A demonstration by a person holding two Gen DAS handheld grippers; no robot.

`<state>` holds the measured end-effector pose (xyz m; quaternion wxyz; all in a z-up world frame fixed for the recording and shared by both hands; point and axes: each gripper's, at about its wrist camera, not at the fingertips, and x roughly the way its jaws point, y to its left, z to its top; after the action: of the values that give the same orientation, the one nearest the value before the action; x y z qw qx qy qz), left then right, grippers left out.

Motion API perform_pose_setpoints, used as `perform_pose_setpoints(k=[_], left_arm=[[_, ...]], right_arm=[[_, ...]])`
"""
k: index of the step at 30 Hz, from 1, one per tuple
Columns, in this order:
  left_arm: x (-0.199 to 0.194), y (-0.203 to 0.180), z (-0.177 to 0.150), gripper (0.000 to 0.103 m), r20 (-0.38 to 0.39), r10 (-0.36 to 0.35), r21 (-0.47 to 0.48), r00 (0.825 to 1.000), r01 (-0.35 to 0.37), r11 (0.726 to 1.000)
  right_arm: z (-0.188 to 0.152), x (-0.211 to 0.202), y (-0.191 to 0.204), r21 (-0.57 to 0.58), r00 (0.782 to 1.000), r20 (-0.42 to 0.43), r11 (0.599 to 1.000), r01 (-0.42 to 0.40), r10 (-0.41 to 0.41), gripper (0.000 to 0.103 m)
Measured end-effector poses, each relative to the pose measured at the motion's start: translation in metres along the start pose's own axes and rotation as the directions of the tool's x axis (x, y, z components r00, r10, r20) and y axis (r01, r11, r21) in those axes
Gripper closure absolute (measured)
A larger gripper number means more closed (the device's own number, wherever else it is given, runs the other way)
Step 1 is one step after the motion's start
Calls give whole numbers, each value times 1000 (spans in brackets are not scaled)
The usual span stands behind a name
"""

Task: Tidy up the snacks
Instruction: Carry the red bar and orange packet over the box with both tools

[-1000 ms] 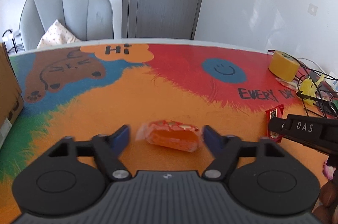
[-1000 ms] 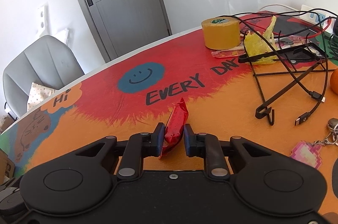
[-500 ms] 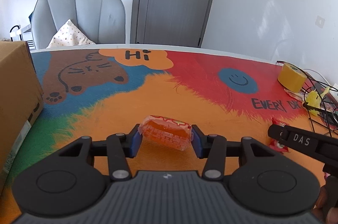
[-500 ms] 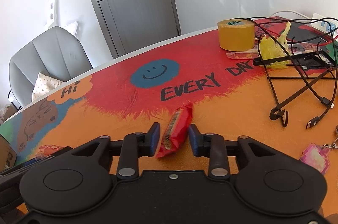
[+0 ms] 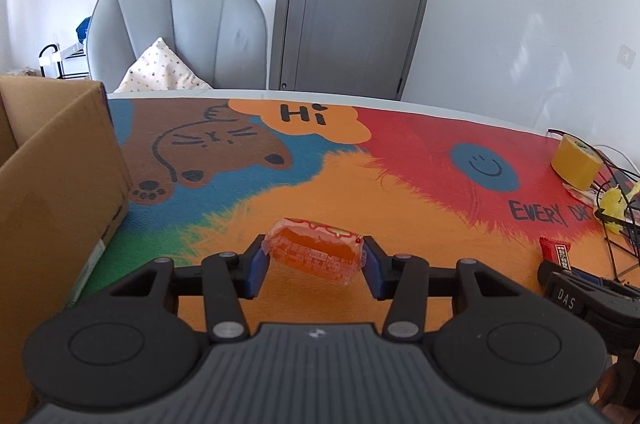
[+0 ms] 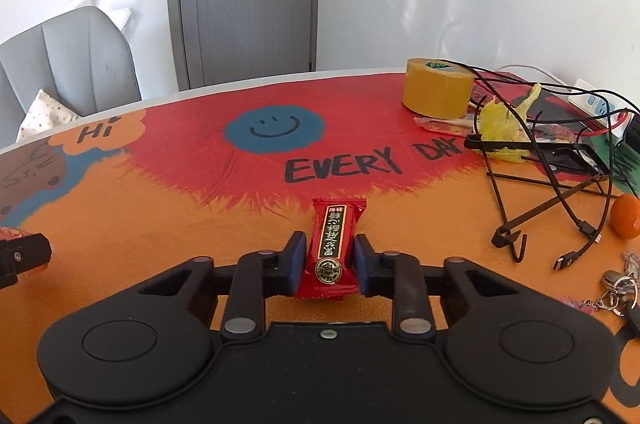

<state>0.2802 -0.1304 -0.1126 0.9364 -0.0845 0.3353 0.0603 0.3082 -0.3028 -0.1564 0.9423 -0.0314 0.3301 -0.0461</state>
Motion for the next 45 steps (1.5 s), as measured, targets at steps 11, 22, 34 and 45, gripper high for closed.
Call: perform_pose_setpoints(k=[11,22,34,45], left_arm=[[-40,22,6,55,53,19,-12,998,-19,1000],[-74,51,7,55,94,1,-40,996,3,999],[-104,91,15,55,151,-11,-98,988,26,995],[-125,130,21,55,194,5,-114,981,17,993]], right_arm=[[-4,-29,11,64,998,32,996,-59,57,79],[-7,-73,19,151,992,92,984,-99,86,79],[-2,-112,55,110,979,155,983,-150,132,79],[0,-139,91,64,959,198,973,-221,205,79]])
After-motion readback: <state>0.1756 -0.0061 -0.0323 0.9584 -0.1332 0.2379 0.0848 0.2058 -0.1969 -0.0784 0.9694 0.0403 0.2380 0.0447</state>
